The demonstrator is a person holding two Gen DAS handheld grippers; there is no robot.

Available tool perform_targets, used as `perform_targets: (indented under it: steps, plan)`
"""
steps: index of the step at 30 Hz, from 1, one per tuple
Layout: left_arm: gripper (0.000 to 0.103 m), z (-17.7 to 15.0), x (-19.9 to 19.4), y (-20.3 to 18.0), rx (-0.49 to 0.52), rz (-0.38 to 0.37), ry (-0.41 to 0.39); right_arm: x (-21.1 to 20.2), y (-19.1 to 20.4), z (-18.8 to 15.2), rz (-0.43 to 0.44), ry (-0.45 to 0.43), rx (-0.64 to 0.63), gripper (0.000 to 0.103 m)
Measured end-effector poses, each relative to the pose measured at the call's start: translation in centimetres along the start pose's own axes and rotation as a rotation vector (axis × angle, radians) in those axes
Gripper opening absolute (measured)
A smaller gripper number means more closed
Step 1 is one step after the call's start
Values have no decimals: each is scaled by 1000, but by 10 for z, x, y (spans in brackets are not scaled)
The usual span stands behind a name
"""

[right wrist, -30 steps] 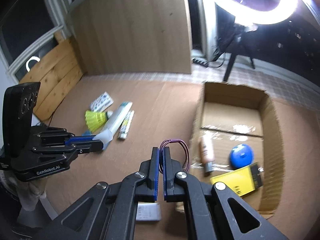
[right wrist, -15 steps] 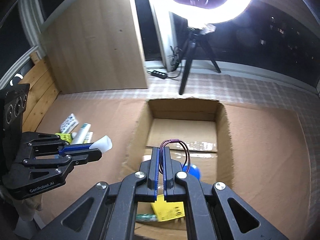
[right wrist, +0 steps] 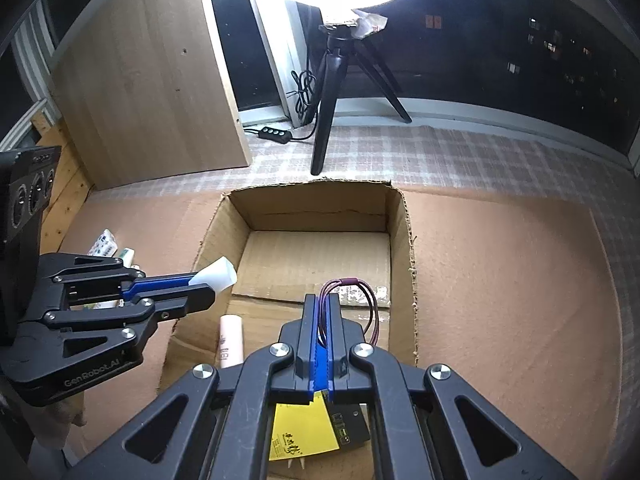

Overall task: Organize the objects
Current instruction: 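Carry cap and rubber band into the box and open both tools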

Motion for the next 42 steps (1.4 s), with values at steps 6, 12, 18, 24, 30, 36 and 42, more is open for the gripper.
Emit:
perform_targets:
  steps: [6, 12, 18, 24, 30, 36, 42]
  plan:
    - [35, -2, 4, -2, 21, 1, 19, -2, -2, 0, 4, -10, 14, 40]
    - [35, -6, -4, 3, 5, 3, 6, -4, -3, -3, 29, -12, 43, 45]
    - [35, -17, -16, 9, -2, 14, 1, -7, -2, -8, 48, -26, 72, 52]
    - [35, -37, -33, 36, -27, 54, 6, -11, 13, -16, 63, -45, 60, 58]
    - [35, -51, -48, 96, -112, 127, 30, -18, 45, -33, 109, -46, 33, 58]
    - [35, -51, -52, 162, -208, 144, 58, -20, 82, -55, 86, -26, -15, 58]
    - [31, -47, -38, 221, -298, 146, 102, -25, 99, -70, 89, -22, 11, 58]
Point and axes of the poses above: each gripper's, at about its wrist camera, not at the fingertips, and x roughly the way its jaws point, y to its left, z to its top, the point moved 3 cm from there along x, roughly the way its jaws point, and after that the axes turned 7 degrees about y, right-handed, at the moved point
